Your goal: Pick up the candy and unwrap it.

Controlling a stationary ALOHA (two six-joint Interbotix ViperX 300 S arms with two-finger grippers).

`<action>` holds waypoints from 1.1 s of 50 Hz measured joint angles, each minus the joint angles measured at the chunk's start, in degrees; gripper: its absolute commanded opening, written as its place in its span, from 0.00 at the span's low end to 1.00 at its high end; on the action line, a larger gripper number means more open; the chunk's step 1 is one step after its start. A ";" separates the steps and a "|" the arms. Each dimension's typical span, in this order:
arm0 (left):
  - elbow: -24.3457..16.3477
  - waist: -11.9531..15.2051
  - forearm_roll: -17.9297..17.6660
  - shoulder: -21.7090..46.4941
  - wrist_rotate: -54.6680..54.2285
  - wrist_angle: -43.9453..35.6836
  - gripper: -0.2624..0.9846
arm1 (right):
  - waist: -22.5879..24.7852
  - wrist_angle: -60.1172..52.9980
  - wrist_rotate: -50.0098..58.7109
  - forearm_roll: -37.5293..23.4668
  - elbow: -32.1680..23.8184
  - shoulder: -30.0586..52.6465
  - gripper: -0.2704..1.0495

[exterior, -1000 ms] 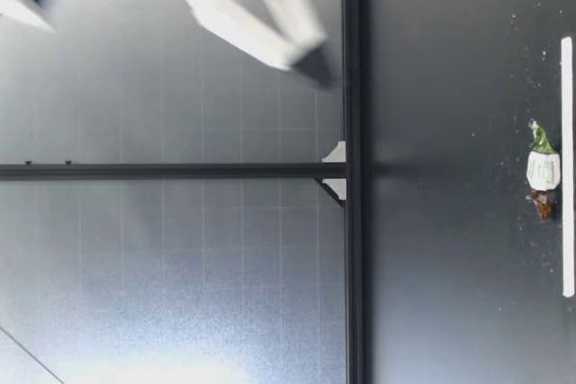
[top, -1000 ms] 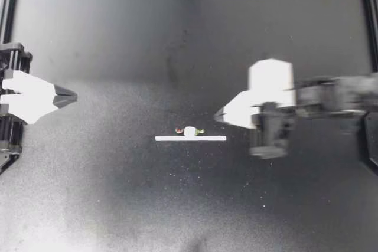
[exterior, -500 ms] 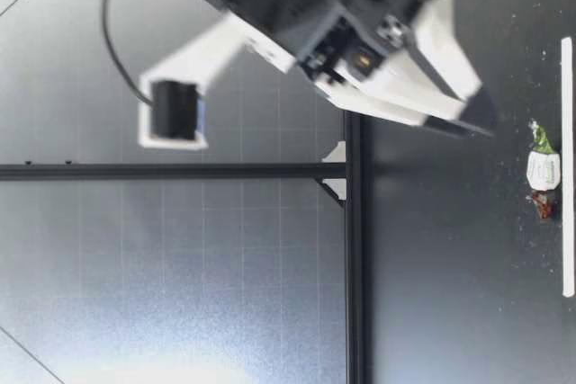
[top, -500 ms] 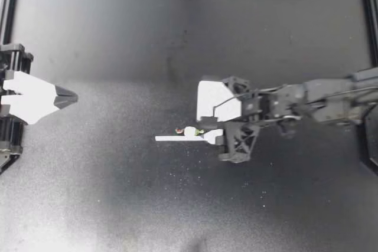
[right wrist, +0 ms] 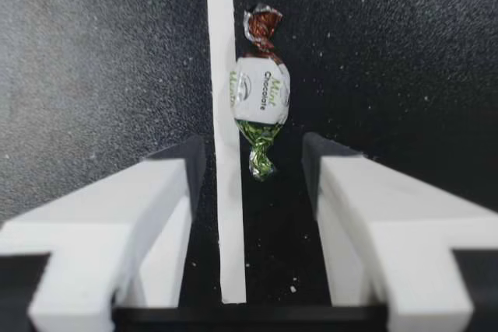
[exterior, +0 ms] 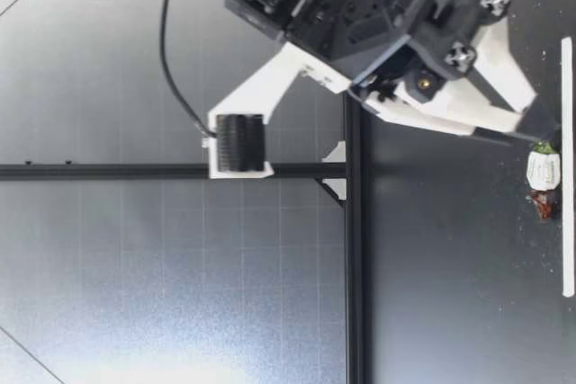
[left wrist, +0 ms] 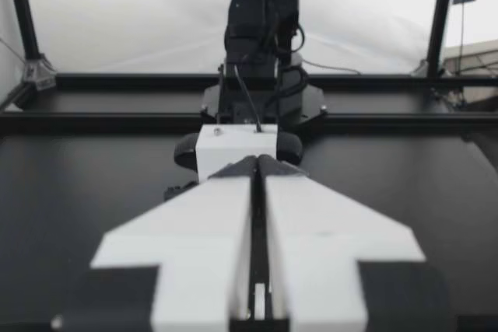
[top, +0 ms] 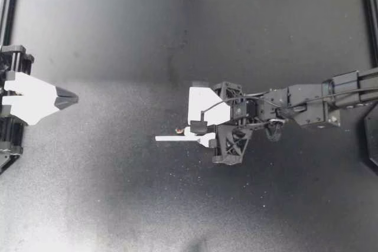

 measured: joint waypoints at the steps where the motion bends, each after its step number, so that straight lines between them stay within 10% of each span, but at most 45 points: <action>1: 0.00 0.09 0.00 0.09 0.00 -0.09 0.14 | 0.00 0.00 0.00 0.00 0.00 0.09 0.54; 32: 0.09 0.09 0.09 0.18 0.44 -0.09 0.14 | 0.00 1.76 0.09 0.09 -1.93 2.72 0.10; 55: 0.18 0.09 0.00 6.06 1.58 -0.09 0.38 | 0.00 5.27 0.18 0.26 -1.41 -6.77 0.08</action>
